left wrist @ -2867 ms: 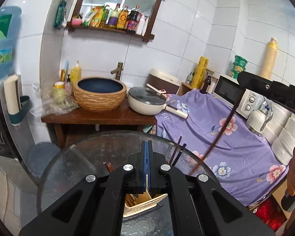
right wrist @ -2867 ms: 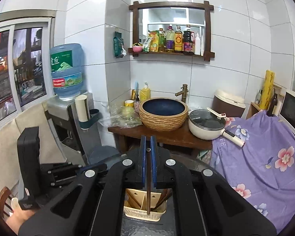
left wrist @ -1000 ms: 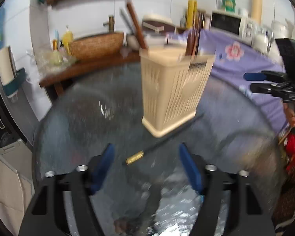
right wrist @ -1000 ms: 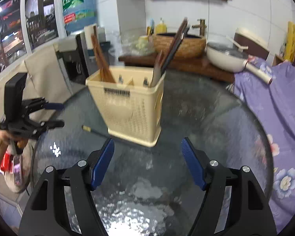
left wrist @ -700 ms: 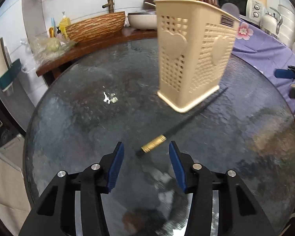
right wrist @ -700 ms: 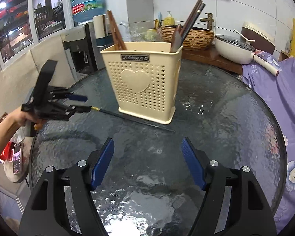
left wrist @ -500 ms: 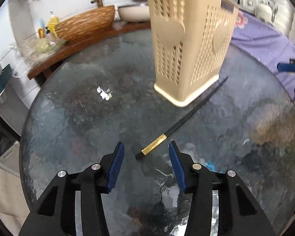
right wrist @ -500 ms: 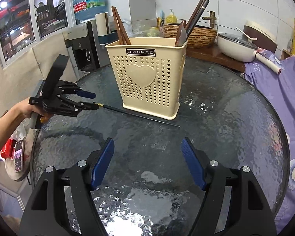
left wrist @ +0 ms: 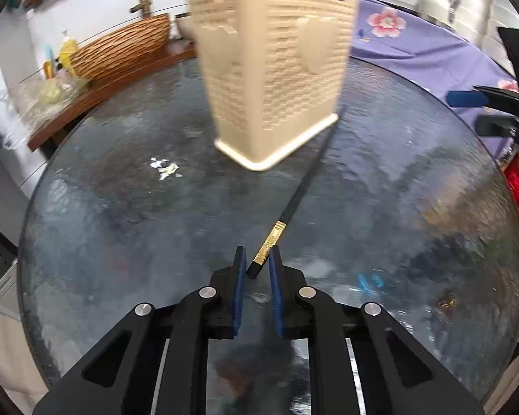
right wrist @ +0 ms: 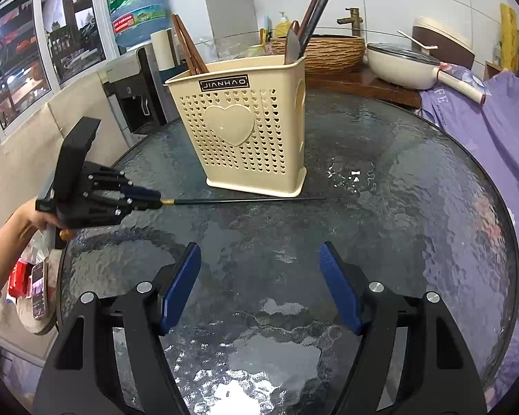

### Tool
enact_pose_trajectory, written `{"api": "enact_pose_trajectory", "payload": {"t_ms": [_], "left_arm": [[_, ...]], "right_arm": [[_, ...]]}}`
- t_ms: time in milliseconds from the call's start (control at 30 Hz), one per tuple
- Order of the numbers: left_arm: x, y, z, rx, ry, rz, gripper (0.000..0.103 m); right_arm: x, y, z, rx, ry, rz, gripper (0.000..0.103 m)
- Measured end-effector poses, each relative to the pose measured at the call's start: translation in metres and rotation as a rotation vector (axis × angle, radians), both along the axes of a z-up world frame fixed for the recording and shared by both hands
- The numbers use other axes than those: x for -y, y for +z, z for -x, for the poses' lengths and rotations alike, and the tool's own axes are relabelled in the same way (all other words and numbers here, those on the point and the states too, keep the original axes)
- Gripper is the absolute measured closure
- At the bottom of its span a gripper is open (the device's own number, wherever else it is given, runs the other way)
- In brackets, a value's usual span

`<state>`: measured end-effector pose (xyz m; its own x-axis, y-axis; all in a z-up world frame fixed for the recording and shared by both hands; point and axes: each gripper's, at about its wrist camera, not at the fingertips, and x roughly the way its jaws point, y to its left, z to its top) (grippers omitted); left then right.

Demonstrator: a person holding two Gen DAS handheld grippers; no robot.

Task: Organize utensils
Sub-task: 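Close left tool on the black gold-tipped chopstick on the table, then lift the black chopstick with left tool and hold it above the basket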

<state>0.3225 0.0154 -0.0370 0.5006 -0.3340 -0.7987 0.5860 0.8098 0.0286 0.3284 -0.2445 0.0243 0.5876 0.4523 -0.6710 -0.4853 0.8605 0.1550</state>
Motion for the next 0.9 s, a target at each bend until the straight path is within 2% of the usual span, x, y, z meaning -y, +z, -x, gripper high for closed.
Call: {"api": "enact_pose_trajectory", "payload": {"t_ms": [133, 300, 500, 700, 900], "left_arm": [[0.017, 0.0, 0.023, 0.032, -0.052, -0.03, 0.094], [0.026, 0.007, 0.047, 0.076, -0.046, -0.021, 0.095], [0.014, 0.063, 0.079, 0.21, -0.003, 0.138, 0.095], [0.012, 0.121, 0.092, 0.334, 0.047, 0.246, 0.095], [0.016, 0.15, 0.081, 0.369, 0.082, 0.324, 0.096]], "right_arm": [[0.004, 0.003, 0.008, 0.01, -0.013, -0.029, 0.032], [0.01, 0.009, 0.019, 0.025, -0.02, -0.044, 0.032], [0.019, 0.018, 0.033, 0.052, -0.038, -0.063, 0.032], [0.02, 0.026, 0.041, 0.071, -0.035, -0.069, 0.032], [0.022, 0.032, 0.042, 0.08, -0.047, -0.066, 0.032]]}}
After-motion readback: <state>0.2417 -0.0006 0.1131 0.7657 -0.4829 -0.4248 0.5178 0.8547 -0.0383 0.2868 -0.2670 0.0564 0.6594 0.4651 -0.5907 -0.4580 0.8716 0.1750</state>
